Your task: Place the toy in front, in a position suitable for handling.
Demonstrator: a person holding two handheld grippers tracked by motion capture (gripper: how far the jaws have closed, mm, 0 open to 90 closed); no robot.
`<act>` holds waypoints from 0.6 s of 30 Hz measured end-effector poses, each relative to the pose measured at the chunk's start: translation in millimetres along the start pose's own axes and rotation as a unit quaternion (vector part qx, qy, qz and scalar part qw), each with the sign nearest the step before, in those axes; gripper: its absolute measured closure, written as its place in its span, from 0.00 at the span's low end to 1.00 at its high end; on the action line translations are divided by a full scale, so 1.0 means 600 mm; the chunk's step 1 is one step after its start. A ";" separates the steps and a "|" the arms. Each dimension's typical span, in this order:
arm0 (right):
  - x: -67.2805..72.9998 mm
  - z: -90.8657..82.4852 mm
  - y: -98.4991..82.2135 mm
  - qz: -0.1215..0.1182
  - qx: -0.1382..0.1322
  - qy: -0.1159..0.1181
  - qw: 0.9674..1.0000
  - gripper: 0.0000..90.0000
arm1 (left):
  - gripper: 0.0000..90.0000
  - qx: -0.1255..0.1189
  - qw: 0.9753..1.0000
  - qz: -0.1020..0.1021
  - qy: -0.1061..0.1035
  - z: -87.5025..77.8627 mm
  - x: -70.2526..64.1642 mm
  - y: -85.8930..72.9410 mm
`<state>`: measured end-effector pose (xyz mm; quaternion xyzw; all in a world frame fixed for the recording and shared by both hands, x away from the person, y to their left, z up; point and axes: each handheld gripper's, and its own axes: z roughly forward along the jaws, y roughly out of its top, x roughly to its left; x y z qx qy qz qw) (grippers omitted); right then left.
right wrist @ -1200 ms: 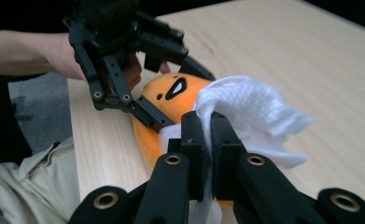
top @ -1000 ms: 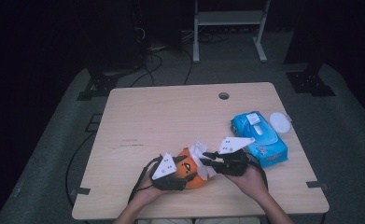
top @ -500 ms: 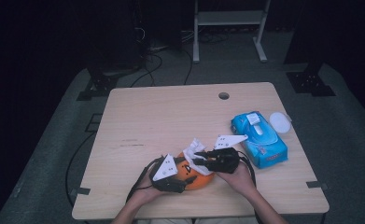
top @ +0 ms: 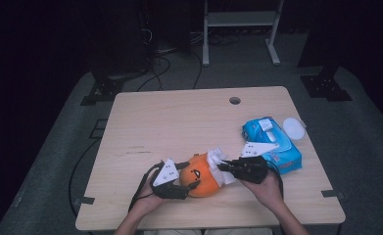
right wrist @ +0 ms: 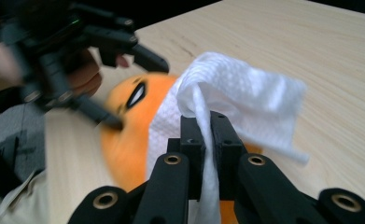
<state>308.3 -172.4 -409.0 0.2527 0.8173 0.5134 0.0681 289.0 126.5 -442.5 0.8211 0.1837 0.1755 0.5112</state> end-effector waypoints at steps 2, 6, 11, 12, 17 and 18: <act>0.007 -0.011 0.000 -0.014 0.016 0.005 1.000 0.94 | 0.39 -0.008 1.000 -0.011 0.007 -0.003 0.006 -0.002; 0.026 -0.002 0.002 -0.053 0.048 0.007 0.997 0.92 | 0.40 -0.014 1.000 -0.020 0.005 -0.004 0.011 -0.004; 0.033 0.015 0.008 -0.081 0.029 -0.029 0.996 0.69 | 0.41 -0.019 1.000 0.001 -0.011 0.004 0.001 -0.002; 0.033 0.019 0.010 -0.080 0.024 -0.035 0.996 0.66 | 0.42 -0.019 1.000 0.006 -0.014 0.005 -0.001 -0.001; 0.023 0.049 0.015 -0.082 0.012 -0.039 0.996 0.55 | 0.43 -0.015 0.999 0.038 -0.020 0.008 -0.012 0.002; 0.020 0.056 0.014 -0.072 0.006 -0.032 0.997 0.54 | 0.44 -0.015 0.999 0.040 -0.022 0.008 -0.011 0.001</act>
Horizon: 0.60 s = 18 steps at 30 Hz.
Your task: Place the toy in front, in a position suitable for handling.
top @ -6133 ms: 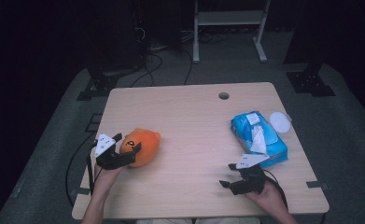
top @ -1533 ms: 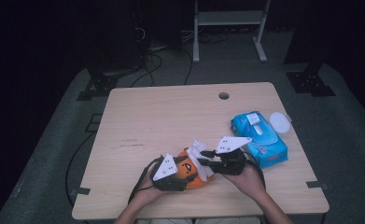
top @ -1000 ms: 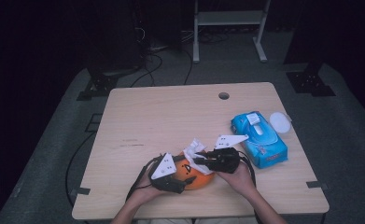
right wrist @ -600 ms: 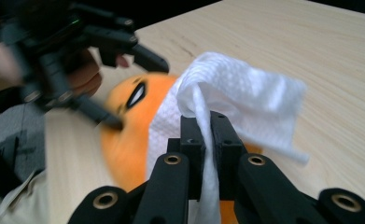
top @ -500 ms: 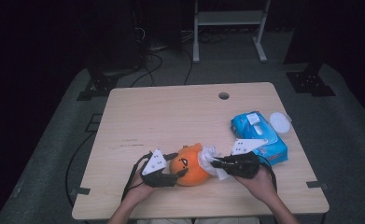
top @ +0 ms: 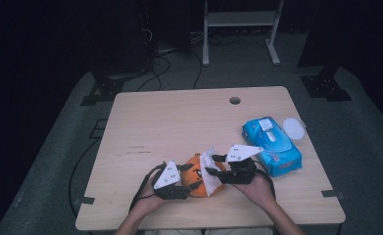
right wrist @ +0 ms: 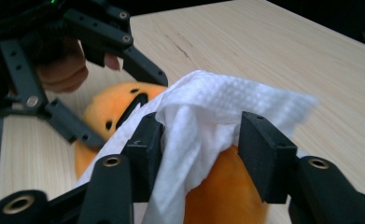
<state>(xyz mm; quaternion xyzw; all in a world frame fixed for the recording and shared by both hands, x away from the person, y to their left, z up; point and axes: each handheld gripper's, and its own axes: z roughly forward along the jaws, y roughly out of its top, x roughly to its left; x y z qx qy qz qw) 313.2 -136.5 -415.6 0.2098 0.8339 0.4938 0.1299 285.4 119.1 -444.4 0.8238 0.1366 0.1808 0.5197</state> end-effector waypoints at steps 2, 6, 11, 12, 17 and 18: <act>-0.002 0.008 -0.005 0.013 -0.012 0.006 1.000 0.53 | 0.44 -0.001 1.000 0.002 -0.005 0.000 0.002 -0.002; -0.004 0.014 -0.012 0.027 -0.027 0.018 0.999 0.59 | 0.44 -0.002 1.000 0.004 -0.009 0.000 0.003 -0.004; -0.008 0.008 -0.016 0.047 -0.032 0.028 0.998 0.90 | 0.41 0.000 1.000 0.003 -0.008 0.001 0.003 -0.002; -0.013 -0.001 -0.015 0.052 -0.035 0.024 0.998 0.93 | 0.40 0.000 1.000 0.002 -0.007 0.002 0.004 -0.002; -0.025 -0.029 -0.026 0.049 -0.015 -0.025 0.998 0.94 | 0.37 -0.003 1.000 -0.020 0.002 -0.003 0.011 -0.007; -0.033 -0.039 -0.036 0.042 0.003 -0.047 0.998 0.94 | 0.33 -0.001 0.999 -0.030 0.013 -0.006 0.016 -0.009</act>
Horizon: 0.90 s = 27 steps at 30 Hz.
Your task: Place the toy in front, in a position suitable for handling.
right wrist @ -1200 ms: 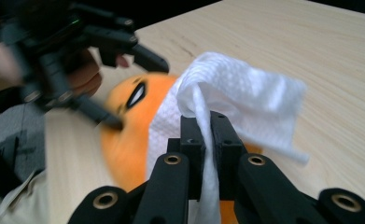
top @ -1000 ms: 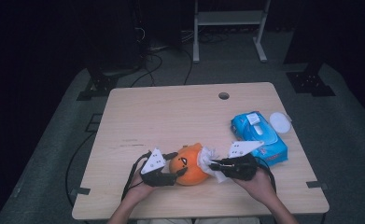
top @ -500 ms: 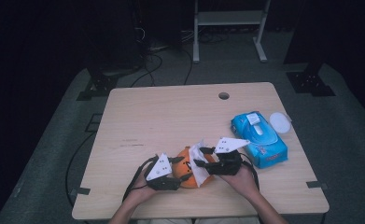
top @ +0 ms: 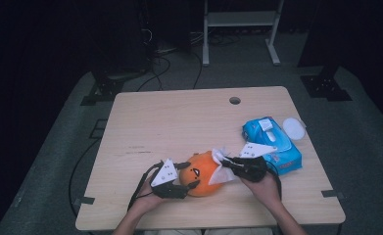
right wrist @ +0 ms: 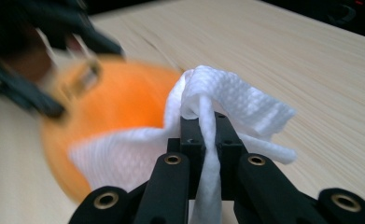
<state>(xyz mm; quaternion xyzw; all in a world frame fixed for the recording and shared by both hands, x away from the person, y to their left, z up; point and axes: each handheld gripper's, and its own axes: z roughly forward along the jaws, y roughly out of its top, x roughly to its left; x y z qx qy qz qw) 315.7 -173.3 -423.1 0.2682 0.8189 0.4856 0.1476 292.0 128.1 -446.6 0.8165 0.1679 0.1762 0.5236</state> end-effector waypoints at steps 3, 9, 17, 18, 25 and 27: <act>-0.009 -0.010 -0.015 -0.012 0.023 -0.006 1.000 0.94 | 0.32 -0.002 1.000 -0.007 0.002 -0.001 0.004 -0.002; 0.049 0.001 0.005 -0.053 0.002 0.062 0.997 0.94 | 0.32 0.000 1.000 -0.006 0.001 0.002 0.003 -0.001; 0.041 0.013 -0.001 -0.059 0.027 0.023 0.998 0.94 | 0.33 0.003 1.000 -0.012 0.013 0.000 0.008 0.001; 0.026 0.009 -0.009 -0.040 0.035 0.013 0.999 0.94 | 0.33 0.003 1.000 -0.014 0.011 0.000 0.010 0.000; 0.019 -0.005 -0.010 -0.059 0.048 0.006 0.997 0.94 | 0.32 0.008 1.000 -0.014 0.014 -0.005 0.016 -0.003; 0.019 -0.011 -0.008 -0.069 0.042 0.030 0.996 0.93 | 0.32 0.007 1.000 -0.014 0.015 -0.006 0.017 -0.004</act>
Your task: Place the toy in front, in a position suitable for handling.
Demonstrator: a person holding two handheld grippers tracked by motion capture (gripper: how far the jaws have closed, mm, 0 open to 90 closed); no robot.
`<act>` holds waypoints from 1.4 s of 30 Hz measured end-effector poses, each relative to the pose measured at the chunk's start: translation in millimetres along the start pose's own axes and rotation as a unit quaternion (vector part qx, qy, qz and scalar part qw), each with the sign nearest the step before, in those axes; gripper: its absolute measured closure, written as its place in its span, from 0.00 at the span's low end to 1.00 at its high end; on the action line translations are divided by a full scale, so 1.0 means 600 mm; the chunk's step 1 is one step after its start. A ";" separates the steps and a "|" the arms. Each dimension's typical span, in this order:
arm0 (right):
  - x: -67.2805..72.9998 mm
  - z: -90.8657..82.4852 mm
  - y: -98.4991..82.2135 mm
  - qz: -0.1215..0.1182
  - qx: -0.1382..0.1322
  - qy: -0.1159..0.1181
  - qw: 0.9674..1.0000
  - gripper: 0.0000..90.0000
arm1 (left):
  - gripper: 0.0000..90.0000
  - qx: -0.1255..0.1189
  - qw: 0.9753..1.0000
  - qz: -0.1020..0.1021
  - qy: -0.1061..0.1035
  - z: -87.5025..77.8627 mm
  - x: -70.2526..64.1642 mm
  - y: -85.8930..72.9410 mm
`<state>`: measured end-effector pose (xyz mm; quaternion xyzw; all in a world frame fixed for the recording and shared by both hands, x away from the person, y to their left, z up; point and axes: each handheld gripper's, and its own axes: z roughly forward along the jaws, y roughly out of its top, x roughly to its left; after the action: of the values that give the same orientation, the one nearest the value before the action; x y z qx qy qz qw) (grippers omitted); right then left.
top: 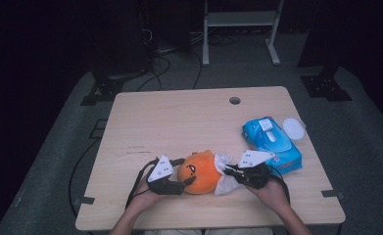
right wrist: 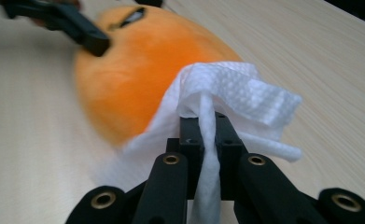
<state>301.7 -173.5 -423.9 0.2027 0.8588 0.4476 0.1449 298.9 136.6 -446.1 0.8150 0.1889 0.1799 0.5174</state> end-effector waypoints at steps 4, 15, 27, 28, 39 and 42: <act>0.003 -0.009 0.000 -0.022 -0.015 0.020 0.999 0.84 | 0.32 -0.003 1.000 -0.004 0.004 -0.003 0.004 -0.002; 0.014 0.024 0.016 -0.024 -0.065 0.019 0.997 0.61 | 0.35 -0.004 0.999 0.020 -0.029 0.010 -0.013 0.002; -0.017 0.028 -0.007 0.055 -0.039 0.019 0.998 0.92 | 0.33 -0.002 1.000 0.009 -0.021 0.007 -0.004 0.000; -0.016 0.027 -0.009 0.062 -0.041 0.021 0.997 0.92 | 0.33 -0.001 1.000 0.006 -0.018 0.008 -0.004 -0.001; 0.013 0.029 0.006 0.032 -0.050 0.039 0.997 0.93 | 0.33 0.003 1.000 -0.002 -0.016 0.007 0.001 -0.001; -0.007 0.025 -0.008 0.057 -0.045 0.017 0.997 0.93 | 0.32 0.003 1.000 -0.007 -0.027 0.006 0.000 0.000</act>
<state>311.1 -167.3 -436.0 0.2370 0.8270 0.4970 0.1136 300.7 133.8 -447.7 0.8197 0.1812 0.1542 0.5211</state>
